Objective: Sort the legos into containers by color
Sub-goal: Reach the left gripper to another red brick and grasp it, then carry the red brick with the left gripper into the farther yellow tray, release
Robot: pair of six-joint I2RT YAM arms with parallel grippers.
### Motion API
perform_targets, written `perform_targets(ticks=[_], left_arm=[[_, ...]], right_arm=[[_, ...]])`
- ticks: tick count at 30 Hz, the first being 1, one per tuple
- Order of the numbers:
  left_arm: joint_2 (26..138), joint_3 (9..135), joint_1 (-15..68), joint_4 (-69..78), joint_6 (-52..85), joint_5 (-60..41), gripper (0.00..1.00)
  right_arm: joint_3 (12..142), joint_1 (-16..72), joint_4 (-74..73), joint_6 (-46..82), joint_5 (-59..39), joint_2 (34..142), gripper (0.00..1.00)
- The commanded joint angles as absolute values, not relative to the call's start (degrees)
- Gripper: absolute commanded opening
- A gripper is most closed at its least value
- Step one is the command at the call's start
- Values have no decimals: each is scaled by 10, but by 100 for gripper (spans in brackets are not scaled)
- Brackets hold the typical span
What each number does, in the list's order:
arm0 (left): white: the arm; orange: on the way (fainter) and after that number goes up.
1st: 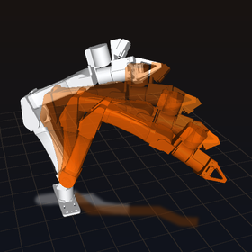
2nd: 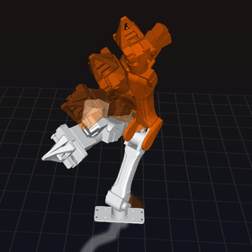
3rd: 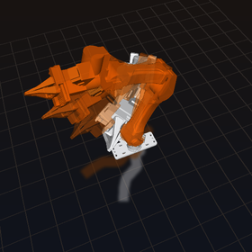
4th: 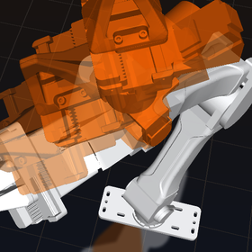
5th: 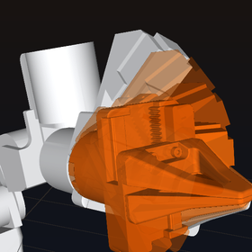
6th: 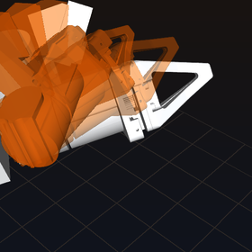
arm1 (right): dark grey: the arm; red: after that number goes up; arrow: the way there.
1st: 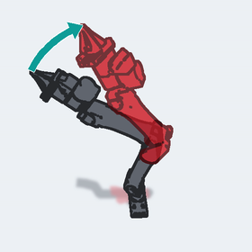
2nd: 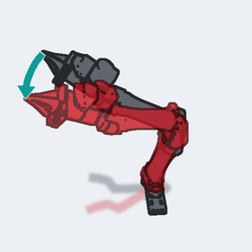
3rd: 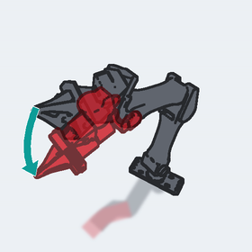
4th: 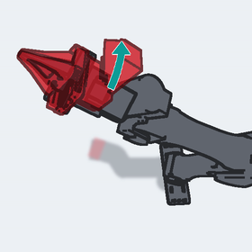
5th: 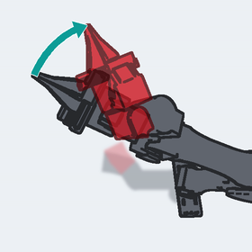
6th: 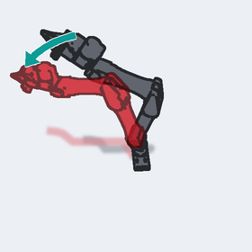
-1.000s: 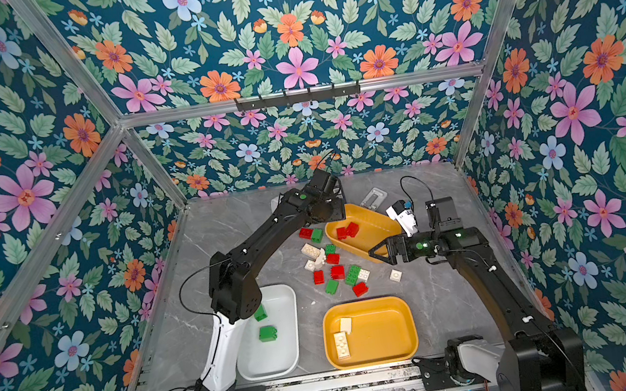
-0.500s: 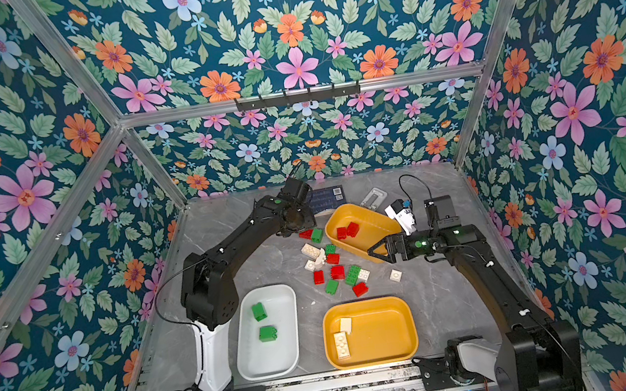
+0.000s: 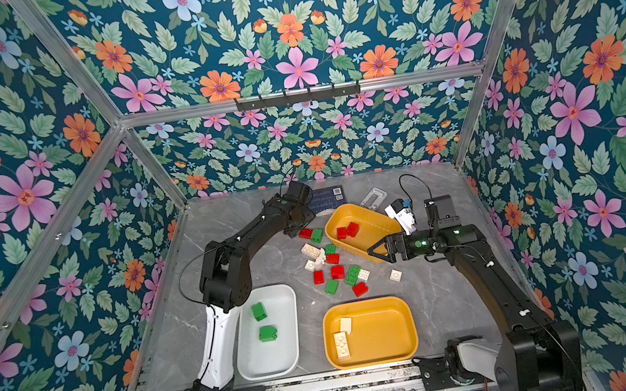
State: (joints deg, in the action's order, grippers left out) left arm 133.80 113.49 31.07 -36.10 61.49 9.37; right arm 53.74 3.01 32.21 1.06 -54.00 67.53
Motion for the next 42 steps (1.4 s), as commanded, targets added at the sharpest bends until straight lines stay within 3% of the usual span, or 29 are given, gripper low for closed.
perform_targets(ticks=[1,17,28,33,39,42], left_arm=[[1348,1138,308,-380,651,104,71],[1375,1160,314,-459,731,77,71],[1391,1208,327,-532,766,73,63],[1394,1217,328,-539,768,72,52],[1394,1218,324,-532,736,78,28],[1384,1224,322,-535,713,84,27]], right_arm=[[540,30,324,4,-548,677,99],[541,30,323,-1,-547,689,99],[532,29,317,1,-545,685,99],[532,28,319,1,-543,681,99],[528,28,317,1,-544,681,99],[531,27,320,1,-541,678,99]])
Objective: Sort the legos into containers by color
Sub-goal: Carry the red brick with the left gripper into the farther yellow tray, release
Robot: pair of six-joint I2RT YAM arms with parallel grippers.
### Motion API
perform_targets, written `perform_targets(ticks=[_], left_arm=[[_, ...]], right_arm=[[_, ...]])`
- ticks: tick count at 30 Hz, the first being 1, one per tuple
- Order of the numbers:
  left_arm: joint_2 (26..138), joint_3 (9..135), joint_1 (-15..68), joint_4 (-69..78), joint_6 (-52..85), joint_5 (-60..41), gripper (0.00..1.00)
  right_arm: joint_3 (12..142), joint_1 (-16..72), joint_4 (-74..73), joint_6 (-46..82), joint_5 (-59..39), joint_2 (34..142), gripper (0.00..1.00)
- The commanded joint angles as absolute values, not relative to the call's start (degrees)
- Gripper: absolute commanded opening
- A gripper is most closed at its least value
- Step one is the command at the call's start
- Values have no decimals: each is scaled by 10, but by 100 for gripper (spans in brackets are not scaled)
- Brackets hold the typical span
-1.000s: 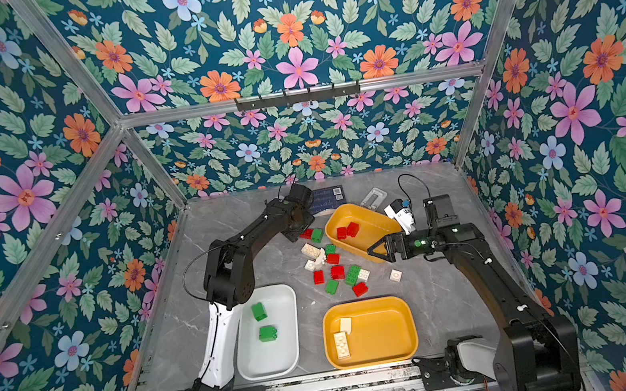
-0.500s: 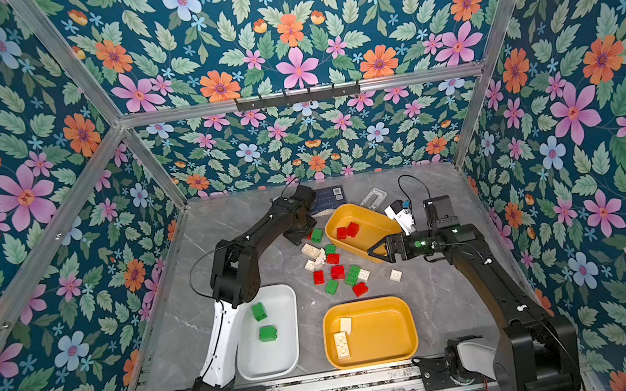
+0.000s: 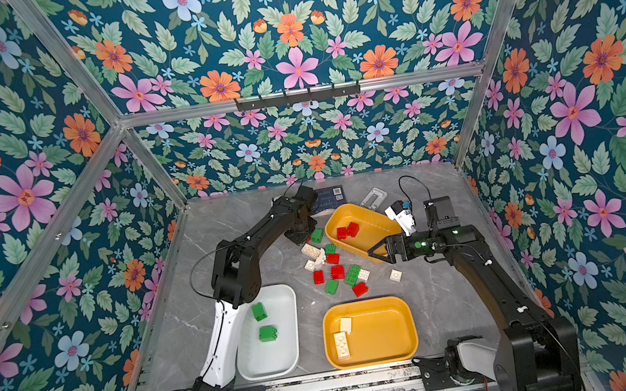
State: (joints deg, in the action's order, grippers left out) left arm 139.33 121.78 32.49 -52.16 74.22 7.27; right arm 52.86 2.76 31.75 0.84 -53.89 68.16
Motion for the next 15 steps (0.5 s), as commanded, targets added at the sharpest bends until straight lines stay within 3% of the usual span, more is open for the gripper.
perform_targets(ticks=[1,15], left_arm=[[1376,1227,322,-539,701,90,27],[1248,1201,398,-489,422,73,27]], right_arm=[[532,26,322,0,-542,676,99],[534,7,311,11,-533,670,99]])
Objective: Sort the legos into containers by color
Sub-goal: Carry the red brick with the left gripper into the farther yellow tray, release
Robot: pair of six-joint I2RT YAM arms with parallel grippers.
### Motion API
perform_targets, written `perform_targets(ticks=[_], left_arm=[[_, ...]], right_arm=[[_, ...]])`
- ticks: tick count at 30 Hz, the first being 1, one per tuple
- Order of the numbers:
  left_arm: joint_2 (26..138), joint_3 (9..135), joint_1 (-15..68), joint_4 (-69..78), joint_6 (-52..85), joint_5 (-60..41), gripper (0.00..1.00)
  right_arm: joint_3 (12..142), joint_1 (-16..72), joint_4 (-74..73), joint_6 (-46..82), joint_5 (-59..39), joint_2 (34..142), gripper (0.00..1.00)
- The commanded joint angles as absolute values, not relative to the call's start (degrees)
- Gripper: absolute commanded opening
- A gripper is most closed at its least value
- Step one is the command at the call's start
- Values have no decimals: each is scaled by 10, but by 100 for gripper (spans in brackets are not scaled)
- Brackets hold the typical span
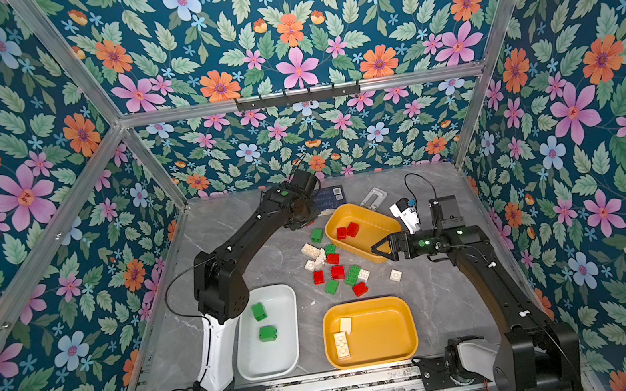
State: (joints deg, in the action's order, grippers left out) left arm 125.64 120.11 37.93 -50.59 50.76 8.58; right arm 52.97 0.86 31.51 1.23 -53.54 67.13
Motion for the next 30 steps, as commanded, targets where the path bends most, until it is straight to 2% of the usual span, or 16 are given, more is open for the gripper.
perform_targets(ticks=[1,14,18,20,21,22,25,30], left_arm=[[1249,1206,409,-489,407,67,27],[1348,1262,429,-344,252,-15,27],[1368,1266,422,-316,231,-19,31],[1375,1278,418,-319,228,-16,40],[1374,1280,417,-320,227,-15,50],[1371,1280,415,-320,225,-18,57],[1354,1279,414,-334,217,-6,70],[1305,1248,414,-395,263,20,74]], right_arm=[[535,8,310,11,-531,671,99],[542,7,322,12,-509,658,99],[541,7,328,10,-505,655,99],[541,7,330,9,-504,656,99],[542,8,331,8,-503,655,99],[541,7,331,9,-503,655,99],[541,6,331,8,-506,657,99],[543,7,334,7,-507,659,99]])
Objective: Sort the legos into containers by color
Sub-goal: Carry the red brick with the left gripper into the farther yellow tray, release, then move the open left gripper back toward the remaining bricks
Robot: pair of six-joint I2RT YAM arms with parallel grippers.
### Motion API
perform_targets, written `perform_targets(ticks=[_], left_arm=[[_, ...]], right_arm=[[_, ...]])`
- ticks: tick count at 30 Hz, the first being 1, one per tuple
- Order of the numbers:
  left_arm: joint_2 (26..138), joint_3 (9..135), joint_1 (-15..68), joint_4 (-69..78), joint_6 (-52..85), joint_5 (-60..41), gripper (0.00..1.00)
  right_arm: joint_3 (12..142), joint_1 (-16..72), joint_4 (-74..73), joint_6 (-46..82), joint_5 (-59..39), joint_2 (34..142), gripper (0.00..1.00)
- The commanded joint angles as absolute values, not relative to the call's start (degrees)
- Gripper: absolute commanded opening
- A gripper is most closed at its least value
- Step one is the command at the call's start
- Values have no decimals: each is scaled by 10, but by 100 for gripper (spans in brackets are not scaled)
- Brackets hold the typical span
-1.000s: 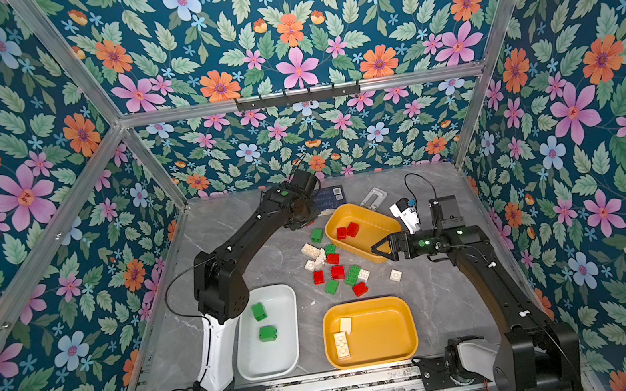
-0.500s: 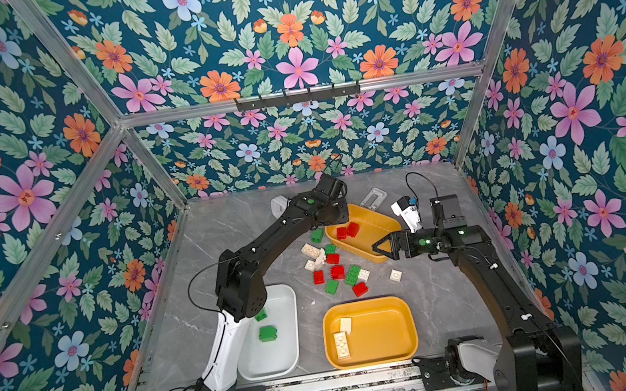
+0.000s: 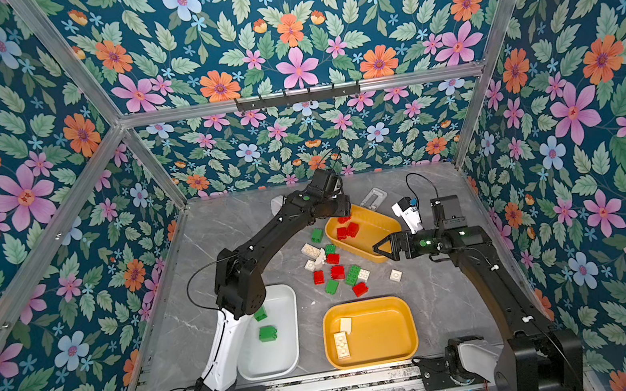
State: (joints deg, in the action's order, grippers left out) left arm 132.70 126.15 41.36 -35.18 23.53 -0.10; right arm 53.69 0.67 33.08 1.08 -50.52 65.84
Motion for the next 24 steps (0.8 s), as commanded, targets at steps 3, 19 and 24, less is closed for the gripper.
perform_targets(ticks=[3,19,24], left_arm=[[1254,1187,414,-413,346,41,75],[1201,1020,378,-451,653,95,72],[1227,1003,373,-436,694,72,71]], right_arm=[[544,7,335,7,-513,660,99],[531,7,333,14,-554,667,99],[521,7,329,19,-559,662,99]])
